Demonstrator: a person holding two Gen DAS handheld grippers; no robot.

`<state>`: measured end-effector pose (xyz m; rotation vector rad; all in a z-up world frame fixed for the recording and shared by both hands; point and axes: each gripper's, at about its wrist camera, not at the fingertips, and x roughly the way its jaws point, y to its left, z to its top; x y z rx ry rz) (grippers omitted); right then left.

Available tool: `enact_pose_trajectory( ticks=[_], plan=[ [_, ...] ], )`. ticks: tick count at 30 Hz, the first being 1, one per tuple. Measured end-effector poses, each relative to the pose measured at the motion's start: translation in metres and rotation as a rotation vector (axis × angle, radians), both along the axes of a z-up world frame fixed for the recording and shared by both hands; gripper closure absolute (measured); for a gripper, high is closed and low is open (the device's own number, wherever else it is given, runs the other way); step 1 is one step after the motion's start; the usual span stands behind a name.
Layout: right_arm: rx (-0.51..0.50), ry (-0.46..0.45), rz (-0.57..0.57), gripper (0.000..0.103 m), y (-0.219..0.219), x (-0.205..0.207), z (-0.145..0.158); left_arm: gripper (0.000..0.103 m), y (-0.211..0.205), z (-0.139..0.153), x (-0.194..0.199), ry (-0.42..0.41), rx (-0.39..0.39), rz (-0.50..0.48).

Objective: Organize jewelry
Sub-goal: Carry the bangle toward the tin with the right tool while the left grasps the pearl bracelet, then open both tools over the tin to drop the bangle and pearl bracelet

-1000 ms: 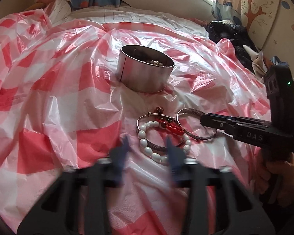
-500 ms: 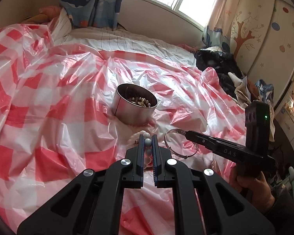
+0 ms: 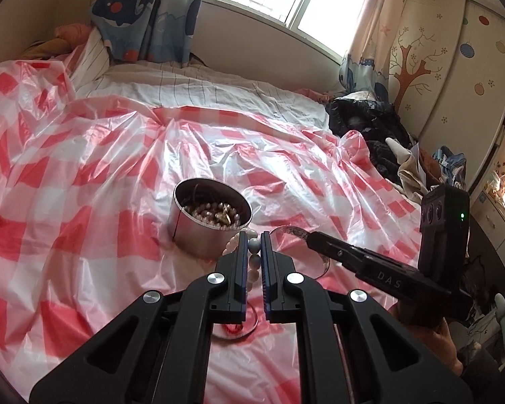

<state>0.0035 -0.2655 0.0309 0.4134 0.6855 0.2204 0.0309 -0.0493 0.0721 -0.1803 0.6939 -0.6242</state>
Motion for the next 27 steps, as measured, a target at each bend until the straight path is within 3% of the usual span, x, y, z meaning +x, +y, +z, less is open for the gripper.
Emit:
enact_pose_trajectory(
  ticks=[15, 17, 19, 21, 27],
  plan=[
    [-0.029, -0.037, -0.03, 0.095, -0.005, 0.031, 0.014, 0.097, -0.026, 0.016, 0.065, -0.022, -0.076, 0.022],
    [-0.033, -0.037, -0.032, 0.095, -0.006, 0.039, 0.014, 0.096, -0.027, 0.005, 0.085, 0.005, -0.043, 0.066],
    [-0.04, -0.036, -0.032, 0.095, -0.006, 0.049, 0.014, 0.096, -0.026, -0.02, 0.112, 0.109, 0.041, 0.118],
    [-0.055, -0.035, -0.029, 0.095, -0.004, 0.061, 0.014, 0.096, -0.017, -0.037, 0.121, 0.165, 0.067, 0.175],
    [-0.134, -0.018, 0.022, 0.095, 0.023, 0.105, 0.005, 0.086, 0.013, -0.053, 0.094, 0.163, 0.074, 0.228]
  ],
)
